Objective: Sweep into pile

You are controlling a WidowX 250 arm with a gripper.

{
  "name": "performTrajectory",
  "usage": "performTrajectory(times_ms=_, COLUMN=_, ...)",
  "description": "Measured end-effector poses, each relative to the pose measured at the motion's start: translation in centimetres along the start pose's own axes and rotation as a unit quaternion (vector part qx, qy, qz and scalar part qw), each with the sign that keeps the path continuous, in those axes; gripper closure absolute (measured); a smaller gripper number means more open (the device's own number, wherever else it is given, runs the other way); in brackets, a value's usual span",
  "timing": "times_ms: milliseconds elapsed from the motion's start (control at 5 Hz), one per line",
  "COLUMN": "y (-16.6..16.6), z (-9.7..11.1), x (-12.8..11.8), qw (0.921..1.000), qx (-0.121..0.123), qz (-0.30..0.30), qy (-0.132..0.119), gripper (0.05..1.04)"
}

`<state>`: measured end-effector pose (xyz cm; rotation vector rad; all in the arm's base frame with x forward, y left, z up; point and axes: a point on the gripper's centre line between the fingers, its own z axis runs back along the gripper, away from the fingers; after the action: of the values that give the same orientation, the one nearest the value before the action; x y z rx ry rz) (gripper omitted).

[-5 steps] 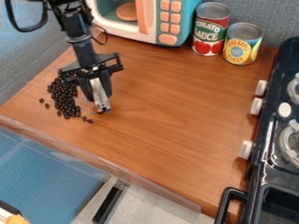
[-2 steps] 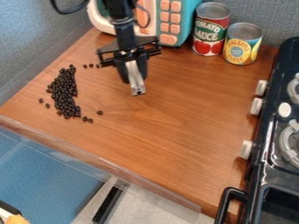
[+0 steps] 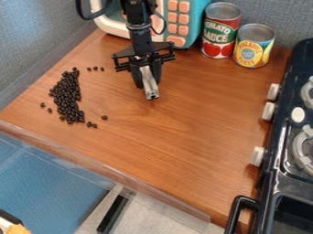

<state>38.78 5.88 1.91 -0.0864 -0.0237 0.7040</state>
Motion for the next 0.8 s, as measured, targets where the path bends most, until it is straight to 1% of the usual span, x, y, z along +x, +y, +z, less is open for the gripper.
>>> performTrajectory(times_ms=400, y=0.9, z=-0.7, x=2.3, qw=0.9994, qx=0.003, qz=0.035, qy=0.004, gripper=0.697)
performTrajectory(times_ms=600, y=1.9, z=-0.8, x=3.2, qw=0.9985, qx=0.000, qz=0.054, qy=-0.003, gripper=0.697)
performTrajectory(times_ms=800, y=3.1, z=-0.9, x=3.4, qw=0.9976, qx=0.000, qz=0.068, qy=-0.004, gripper=0.697)
